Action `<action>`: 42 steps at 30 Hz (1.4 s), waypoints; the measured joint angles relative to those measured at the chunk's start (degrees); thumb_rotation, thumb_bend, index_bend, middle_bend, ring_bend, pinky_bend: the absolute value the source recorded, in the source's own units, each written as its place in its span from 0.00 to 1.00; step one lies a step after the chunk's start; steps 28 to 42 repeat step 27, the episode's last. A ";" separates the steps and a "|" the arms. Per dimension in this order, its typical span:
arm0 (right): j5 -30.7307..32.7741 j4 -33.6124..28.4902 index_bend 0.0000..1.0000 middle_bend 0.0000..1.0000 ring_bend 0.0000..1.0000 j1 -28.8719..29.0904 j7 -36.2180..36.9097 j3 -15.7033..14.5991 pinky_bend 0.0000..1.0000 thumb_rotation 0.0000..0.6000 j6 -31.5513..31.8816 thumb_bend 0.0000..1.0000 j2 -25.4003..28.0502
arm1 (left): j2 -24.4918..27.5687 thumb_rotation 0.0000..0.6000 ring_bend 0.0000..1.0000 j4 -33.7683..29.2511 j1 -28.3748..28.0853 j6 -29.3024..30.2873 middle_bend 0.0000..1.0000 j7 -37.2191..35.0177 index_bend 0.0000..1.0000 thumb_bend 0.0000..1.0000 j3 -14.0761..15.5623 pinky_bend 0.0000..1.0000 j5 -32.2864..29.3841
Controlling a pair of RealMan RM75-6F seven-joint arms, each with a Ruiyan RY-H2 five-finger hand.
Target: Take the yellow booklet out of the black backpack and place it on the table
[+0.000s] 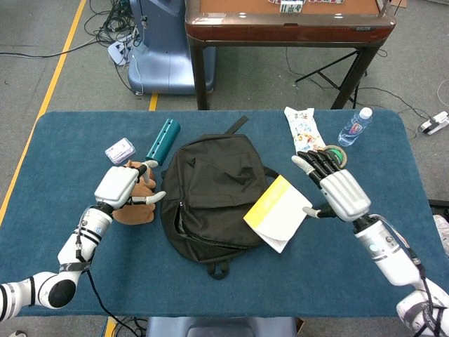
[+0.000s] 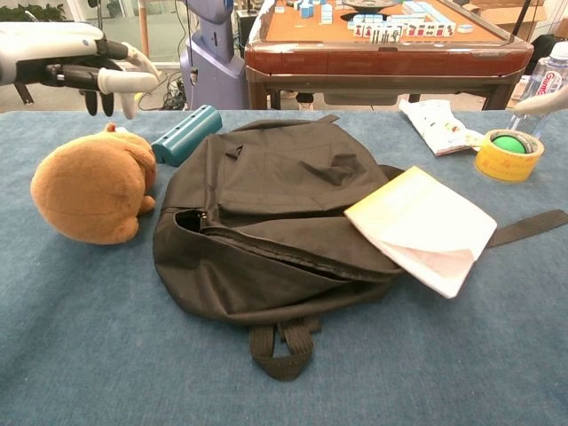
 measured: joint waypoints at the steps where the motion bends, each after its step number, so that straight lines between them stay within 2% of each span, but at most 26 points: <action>1: -0.10 -0.07 0.00 0.12 0.04 -1.00 -0.12 -0.23 0.07 1.00 0.91 0.06 0.82 | 0.23 0.23 0.43 0.20 0.46 0.16 0.43 -0.52 0.21 0.16 0.06 0.41 0.09; 3: 0.00 -0.11 0.06 0.18 0.10 -2.10 -1.08 -0.47 0.15 1.00 1.94 0.17 1.47 | 0.58 0.35 0.43 0.34 1.27 0.55 0.43 -1.37 0.22 0.16 0.16 0.41 0.33; 4: 0.13 -0.11 0.13 0.23 0.15 -2.85 -2.05 -0.61 0.19 1.00 2.63 0.22 1.59 | 0.74 0.47 0.43 0.36 1.73 0.91 0.44 -1.79 0.22 0.16 0.21 0.41 0.49; 5: 0.28 -0.09 0.18 0.27 0.18 -3.78 -3.20 -0.79 0.22 1.00 3.67 0.25 1.64 | 0.89 0.69 0.43 0.36 2.38 1.58 0.44 -2.29 0.22 0.16 0.28 0.41 0.74; 6: 0.35 -0.06 0.22 0.29 0.21 -4.33 -3.78 -0.90 0.25 1.00 4.31 0.27 1.66 | 1.00 0.86 0.43 0.35 2.93 2.24 0.44 -2.64 0.23 0.16 0.34 0.41 0.96; 7: 0.53 0.05 0.25 0.31 0.23 -5.59 -4.79 -1.17 0.27 1.00 5.72 0.28 1.66 | 1.10 0.97 0.43 0.33 3.51 3.02 0.44 -2.92 0.23 0.16 0.43 0.41 1.21; 8: 0.71 0.18 0.27 0.33 0.25 -6.63 -5.37 -1.42 0.29 1.00 6.80 0.31 1.65 | 1.26 1.00 0.43 0.31 4.37 4.24 0.43 -3.17 0.23 0.16 0.59 0.41 1.61; 16: 2.45 2.90 0.33 0.39 0.31 -14.82 -5.16 -4.67 0.35 1.00 11.36 0.35 2.34 | 2.41 1.00 0.43 0.31 12.24 12.90 0.43 -4.83 0.25 0.16 3.22 0.40 5.70; 21: 1.99 3.67 0.38 0.40 0.31 -17.14 -2.25 -5.92 0.35 1.00 12.36 0.35 3.32 | 2.48 1.00 0.43 1.08 17.09 17.48 0.43 -5.23 0.25 0.16 5.85 0.40 9.65; 27: 1.24 5.11 0.38 0.40 0.31 -20.86 -0.67 -6.75 0.35 1.00 15.40 0.35 3.25 | 1.83 1.00 0.43 1.96 22.96 23.78 0.43 -5.26 0.26 0.16 8.56 0.40 13.77; 42: 1.24 5.11 0.38 0.40 0.31 -20.86 -0.67 -6.75 0.35 1.00 15.40 0.35 3.25 | 1.83 1.00 0.43 1.96 22.96 23.78 0.43 -5.26 0.26 0.16 8.56 0.40 13.77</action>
